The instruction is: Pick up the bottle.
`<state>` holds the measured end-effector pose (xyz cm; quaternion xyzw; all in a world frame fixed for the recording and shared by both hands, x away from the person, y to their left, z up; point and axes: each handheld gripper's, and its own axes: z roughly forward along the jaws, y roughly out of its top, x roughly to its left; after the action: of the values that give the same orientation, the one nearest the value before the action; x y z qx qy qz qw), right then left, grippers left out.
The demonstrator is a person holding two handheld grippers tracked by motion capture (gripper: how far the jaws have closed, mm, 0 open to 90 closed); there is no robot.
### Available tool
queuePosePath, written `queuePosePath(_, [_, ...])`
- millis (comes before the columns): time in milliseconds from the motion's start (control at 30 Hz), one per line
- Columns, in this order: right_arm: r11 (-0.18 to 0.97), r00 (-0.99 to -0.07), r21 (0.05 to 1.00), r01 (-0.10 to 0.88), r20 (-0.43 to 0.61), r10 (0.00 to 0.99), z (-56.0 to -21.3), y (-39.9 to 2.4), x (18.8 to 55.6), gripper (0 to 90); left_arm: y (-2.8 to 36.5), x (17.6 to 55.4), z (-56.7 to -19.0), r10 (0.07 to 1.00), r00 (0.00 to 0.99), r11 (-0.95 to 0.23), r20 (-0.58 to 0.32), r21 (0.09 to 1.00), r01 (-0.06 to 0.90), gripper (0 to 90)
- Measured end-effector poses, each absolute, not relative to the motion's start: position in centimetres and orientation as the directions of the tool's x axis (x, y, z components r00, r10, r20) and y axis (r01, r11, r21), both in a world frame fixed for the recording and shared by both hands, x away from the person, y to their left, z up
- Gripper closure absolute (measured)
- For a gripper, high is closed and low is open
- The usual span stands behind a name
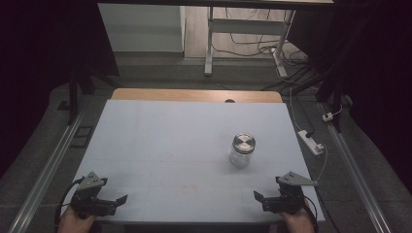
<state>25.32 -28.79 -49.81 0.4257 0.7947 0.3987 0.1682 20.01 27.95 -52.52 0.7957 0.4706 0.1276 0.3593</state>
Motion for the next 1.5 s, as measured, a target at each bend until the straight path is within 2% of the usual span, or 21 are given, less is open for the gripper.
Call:
queuePosePath(833, [0.324, -0.59, 0.777, 0.54, 0.075, 0.804, -49.7, -28.8, 25.4, 0.0, 27.9, 19.8, -52.4, 0.835, 0.526, -0.287, -0.159, 0.69, 0.665, 0.5])
queuePosePath(1500, [0.311, -0.615, 0.823, 0.476, 0.059, 0.786, -48.7, -28.1, 25.6, 0.0, 27.9, 19.9, -52.5, 0.835, 0.526, -0.292, -0.16, 0.681, 0.671, 0.5])
